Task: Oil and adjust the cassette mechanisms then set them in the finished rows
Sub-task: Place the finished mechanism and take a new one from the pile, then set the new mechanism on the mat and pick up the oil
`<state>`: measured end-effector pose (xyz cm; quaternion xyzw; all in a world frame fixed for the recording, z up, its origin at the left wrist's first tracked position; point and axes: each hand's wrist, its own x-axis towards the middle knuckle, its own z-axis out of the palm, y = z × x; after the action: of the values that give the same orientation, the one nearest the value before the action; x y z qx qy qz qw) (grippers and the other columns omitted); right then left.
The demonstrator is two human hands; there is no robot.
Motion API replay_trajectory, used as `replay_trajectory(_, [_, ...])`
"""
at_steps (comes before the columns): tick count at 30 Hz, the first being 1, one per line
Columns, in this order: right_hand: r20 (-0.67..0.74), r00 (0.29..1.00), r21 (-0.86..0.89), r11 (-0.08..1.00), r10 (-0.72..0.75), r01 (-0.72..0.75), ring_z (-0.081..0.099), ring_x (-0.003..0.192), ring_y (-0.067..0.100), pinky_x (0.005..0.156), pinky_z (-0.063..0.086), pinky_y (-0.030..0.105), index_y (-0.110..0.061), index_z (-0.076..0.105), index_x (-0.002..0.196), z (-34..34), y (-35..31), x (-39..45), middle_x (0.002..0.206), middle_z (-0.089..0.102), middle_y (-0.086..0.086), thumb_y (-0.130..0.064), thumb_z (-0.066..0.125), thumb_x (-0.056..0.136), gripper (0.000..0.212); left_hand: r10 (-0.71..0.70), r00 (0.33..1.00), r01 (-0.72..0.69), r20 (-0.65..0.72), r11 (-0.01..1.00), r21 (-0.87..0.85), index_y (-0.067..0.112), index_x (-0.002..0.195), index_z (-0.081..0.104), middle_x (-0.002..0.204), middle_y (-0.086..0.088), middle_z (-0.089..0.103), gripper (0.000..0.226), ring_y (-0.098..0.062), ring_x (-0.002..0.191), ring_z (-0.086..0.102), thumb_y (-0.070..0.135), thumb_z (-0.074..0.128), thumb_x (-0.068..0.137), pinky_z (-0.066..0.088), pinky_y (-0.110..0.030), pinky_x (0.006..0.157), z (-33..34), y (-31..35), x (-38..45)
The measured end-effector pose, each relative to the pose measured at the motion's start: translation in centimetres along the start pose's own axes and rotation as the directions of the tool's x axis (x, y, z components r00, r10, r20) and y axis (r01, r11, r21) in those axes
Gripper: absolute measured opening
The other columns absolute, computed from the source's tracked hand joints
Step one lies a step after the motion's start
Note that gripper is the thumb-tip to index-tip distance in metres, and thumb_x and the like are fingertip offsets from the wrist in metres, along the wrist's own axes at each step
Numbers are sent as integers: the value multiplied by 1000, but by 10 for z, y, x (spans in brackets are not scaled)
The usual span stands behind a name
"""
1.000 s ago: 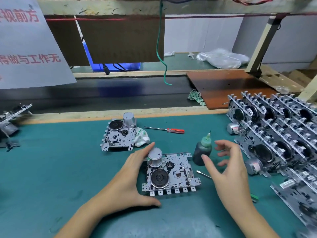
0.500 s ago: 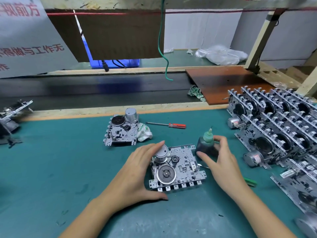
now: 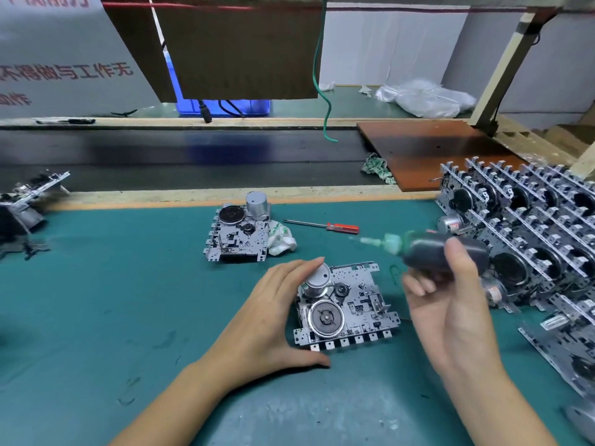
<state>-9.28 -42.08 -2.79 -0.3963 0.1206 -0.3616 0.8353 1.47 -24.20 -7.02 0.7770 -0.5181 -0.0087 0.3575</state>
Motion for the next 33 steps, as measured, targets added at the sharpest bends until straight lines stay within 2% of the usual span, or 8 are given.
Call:
replay_trajectory(4, [-74,996,-112,992,46,-54,52,44,4,40,41,14,-21,66,69,22,14,-7,55,59,-9,-51,65,65,30,-54,998,55,11,996,-65,57,140,8,134,47,20,111,15,126,28,63,79,55,19,0,100,1,-3,-2])
replay_trajectory(6, [-46,999,-222,975,16,-25,52,43,6,35,37,15,-19,58,76,29,24,-12,53,57,-7,-44,76,61,35,-65,998,65,12,995,-73,55,142,10,132,48,21,112,16,125,29,63,80,54,20,1,98,3,-4,-2])
replay_trajectory(7, [-25,999,-313,950,-20,11,51,45,6,36,37,18,-22,56,74,30,29,-14,53,56,-7,-44,74,57,33,-66,998,67,11,995,-73,53,142,11,133,48,22,112,15,125,30,63,80,54,20,1,98,3,-5,-2])
replay_trajectory(10, [91,986,-529,833,-136,164,46,56,9,55,41,28,-26,51,65,30,42,-17,59,47,-7,-49,64,62,27,-60,998,61,6,995,-76,53,142,12,135,46,22,112,13,127,30,62,80,54,21,0,99,5,-7,-2])
replay_trajectory(14, [113,984,-575,798,-140,180,42,60,12,61,39,39,-30,47,64,26,47,-18,60,42,-10,-49,63,69,25,-47,999,47,-3,996,-74,53,143,10,136,46,21,112,14,127,29,62,79,55,21,-1,100,6,-7,-2])
replay_trajectory(22, [138,980,-651,732,-144,199,42,58,8,58,41,39,-32,46,64,24,51,-17,59,45,-11,-51,63,70,26,-56,998,55,-13,995,-86,54,143,8,135,45,24,116,12,125,32,60,81,53,24,-2,99,7,-7,-2])
replay_trajectory(29, [174,969,-659,711,-173,245,39,56,7,57,39,34,-24,41,67,24,51,-19,58,44,-8,-50,62,72,34,-38,999,37,-9,997,-74,50,145,9,136,43,24,116,9,126,33,56,82,55,25,-3,100,7,-7,-2])
replay_trajectory(33, [195,961,-646,711,-197,277,39,55,4,56,37,20,-23,40,66,25,50,-18,59,44,-11,-46,61,74,32,-39,999,38,-9,997,-69,49,145,9,135,45,22,114,12,125,31,58,79,56,23,-1,99,6,-6,-2])
